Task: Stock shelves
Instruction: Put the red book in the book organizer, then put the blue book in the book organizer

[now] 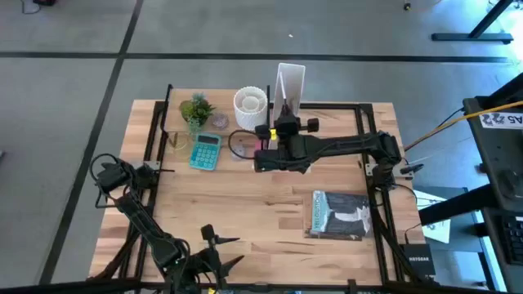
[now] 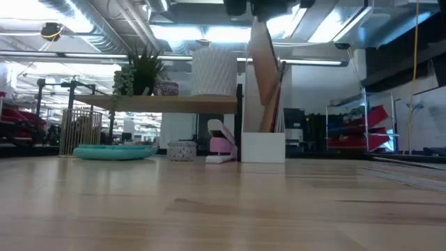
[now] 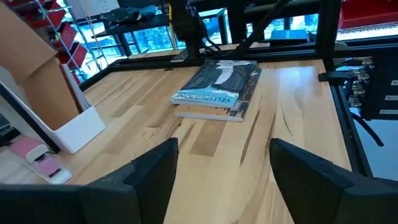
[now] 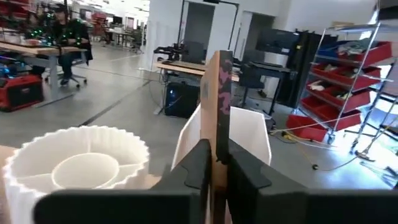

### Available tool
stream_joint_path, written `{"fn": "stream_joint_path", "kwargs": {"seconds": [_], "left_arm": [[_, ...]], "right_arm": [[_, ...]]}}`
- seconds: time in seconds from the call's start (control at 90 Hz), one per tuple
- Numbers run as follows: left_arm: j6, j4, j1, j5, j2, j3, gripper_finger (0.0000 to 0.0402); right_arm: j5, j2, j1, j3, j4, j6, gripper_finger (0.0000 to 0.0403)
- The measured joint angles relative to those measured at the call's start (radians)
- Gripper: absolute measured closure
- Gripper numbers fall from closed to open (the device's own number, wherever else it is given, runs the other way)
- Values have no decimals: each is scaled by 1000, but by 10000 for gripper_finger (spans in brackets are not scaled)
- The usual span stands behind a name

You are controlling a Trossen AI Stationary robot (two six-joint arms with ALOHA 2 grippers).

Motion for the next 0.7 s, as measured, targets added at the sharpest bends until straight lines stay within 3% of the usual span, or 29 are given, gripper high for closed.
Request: {"fn": "stream_joint_path", "kwargs": {"seconds": [0.356,0.567,0.7], "left_arm": [[0,0,0,0,0,0,167],[1,0,0,0,-2,0,167],[0,-1,0,4,-2,0,167]], "right_arm": [[0,0,31,-58,-23,-2,225],[1,-20,202,-35,-106,-43,209],[-59,-21,349,-19,-133,-224,212]]}}
